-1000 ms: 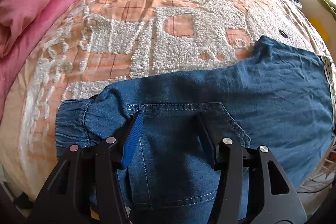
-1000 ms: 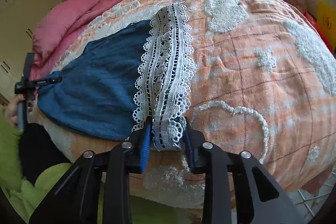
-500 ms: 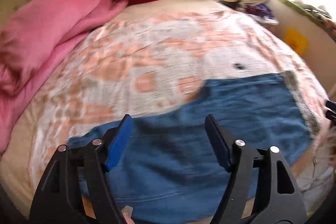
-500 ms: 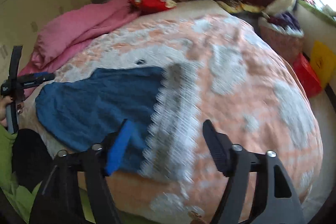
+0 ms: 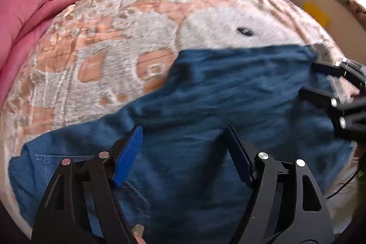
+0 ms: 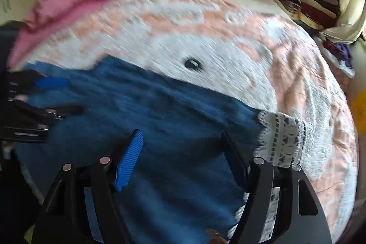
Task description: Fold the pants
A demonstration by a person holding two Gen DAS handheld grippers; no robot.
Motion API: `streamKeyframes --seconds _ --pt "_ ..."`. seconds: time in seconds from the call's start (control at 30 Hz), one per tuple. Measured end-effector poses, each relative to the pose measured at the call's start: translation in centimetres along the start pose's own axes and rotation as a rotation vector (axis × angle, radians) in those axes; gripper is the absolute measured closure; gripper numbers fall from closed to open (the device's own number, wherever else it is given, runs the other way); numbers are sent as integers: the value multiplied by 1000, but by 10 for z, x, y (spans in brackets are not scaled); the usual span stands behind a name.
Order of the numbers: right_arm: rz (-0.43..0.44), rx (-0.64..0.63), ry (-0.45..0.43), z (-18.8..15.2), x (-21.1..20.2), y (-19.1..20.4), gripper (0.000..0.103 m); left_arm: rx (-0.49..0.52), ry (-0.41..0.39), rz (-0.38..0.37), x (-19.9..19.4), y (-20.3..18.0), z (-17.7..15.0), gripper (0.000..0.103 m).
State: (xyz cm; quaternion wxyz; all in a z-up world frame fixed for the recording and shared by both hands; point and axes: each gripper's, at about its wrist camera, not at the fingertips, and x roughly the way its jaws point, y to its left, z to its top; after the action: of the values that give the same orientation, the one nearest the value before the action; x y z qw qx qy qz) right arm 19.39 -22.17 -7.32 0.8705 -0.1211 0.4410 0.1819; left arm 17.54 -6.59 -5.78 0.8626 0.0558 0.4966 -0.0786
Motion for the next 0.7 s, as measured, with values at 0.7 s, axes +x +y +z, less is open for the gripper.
streamKeyframes --seconds 0.7 --pt "104 243 -201 -55 -76 -57 20 -49 -167 55 -41 19 0 21"
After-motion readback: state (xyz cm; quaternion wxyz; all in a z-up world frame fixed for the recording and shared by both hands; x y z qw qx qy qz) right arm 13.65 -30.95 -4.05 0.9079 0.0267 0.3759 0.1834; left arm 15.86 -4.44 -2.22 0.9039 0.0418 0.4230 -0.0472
